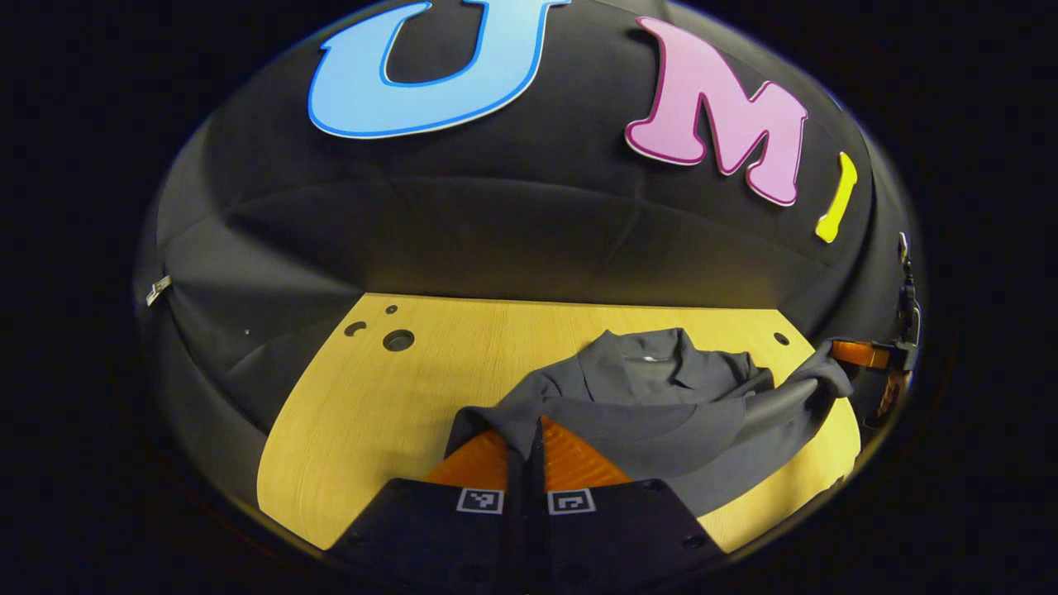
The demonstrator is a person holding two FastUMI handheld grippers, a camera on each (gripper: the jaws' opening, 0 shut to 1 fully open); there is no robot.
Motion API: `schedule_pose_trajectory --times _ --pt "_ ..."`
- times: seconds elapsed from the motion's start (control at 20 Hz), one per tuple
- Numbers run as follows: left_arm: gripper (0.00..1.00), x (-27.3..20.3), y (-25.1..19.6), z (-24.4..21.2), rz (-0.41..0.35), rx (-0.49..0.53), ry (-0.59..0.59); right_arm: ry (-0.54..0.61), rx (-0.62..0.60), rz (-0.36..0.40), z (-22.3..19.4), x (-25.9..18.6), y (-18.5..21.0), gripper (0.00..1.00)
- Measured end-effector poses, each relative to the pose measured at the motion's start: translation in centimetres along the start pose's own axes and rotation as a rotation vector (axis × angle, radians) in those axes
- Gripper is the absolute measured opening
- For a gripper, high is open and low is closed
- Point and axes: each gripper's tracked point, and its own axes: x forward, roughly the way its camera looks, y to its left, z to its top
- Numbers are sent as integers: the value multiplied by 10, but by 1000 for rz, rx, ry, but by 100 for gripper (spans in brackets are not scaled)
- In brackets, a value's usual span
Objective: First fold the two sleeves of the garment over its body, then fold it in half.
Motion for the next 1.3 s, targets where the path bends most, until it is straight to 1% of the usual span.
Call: schedule_pose_trajectory --times 0.25,0.3,0.35,0.4,0.65,0.95,1.15,1.3 --pt "5 46 -1 -3 8 47 16 25 11 -28 -17 36 -14 5" --pt "2 55 0 -6 13 51 22 30 11 -29 -21 42 -15 5" --pt "2 63 1 -8 20 49 29 33 8 -31 -25 49 -16 5" --pt "5 70 3 -12 27 42 34 37 9 -31 -28 55 -17 5" --pt "5 101 6 -30 49 35 60 69 32 -43 -51 85 -23 5" --pt "5 127 10 -49 64 48 97 104 32 -53 -77 114 -31 5" --pt "5 137 11 -64 69 44 140 121 40 -45 -90 124 -33 5" --pt "6 140 11 -67 84 48 142 111 23 -41 -92 126 -33 6"
